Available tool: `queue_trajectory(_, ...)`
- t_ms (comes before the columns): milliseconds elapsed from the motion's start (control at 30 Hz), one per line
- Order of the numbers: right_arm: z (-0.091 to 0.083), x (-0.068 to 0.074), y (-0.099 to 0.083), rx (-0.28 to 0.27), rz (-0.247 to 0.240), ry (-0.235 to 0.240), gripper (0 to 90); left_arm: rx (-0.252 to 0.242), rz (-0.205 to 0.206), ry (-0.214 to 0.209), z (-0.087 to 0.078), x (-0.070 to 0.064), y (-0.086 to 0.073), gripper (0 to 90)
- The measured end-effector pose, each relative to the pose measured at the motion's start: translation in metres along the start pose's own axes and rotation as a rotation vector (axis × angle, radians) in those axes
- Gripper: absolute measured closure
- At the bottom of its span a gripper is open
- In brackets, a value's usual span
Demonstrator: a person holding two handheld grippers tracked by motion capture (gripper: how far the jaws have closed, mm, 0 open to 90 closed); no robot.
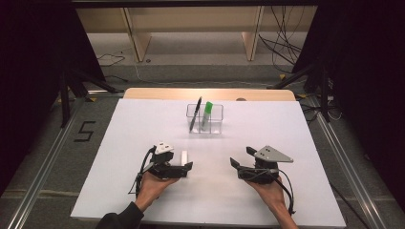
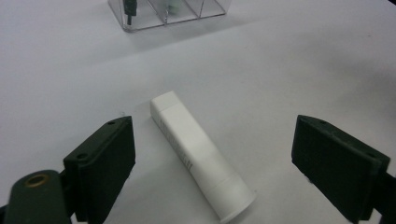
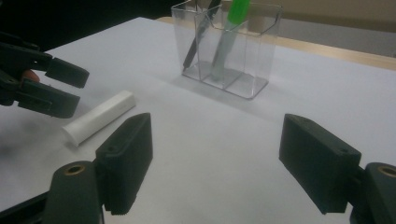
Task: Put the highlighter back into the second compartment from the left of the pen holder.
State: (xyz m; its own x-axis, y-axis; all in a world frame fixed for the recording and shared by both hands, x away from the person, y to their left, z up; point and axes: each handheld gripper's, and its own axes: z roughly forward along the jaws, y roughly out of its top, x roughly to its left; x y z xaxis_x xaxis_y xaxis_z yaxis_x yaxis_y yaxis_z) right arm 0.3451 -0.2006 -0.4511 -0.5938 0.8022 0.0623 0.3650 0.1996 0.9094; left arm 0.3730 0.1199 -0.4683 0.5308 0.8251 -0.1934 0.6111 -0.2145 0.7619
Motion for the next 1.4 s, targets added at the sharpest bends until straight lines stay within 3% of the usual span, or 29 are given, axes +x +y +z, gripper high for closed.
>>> queue_trajectory(367, -0.01, 0.002, -0.007, 0.006, 0.018, 0.009, 24.7, 0.039, 0.0, -0.004, 0.005, 0.0, 0.004, 13.2)
queue_trajectory(1100, -0.027, 0.009, -0.019, 0.019, 0.029, 0.009, 24.4, 0.176, 0.006, -0.031, 0.021, -0.007, 0.016, 14.0)
queue_trajectory(1400, -0.032, 0.011, -0.023, 0.023, 0.032, 0.011, 24.6, 0.227, 0.021, -0.001, 0.029, -0.009, 0.018, 18.8)
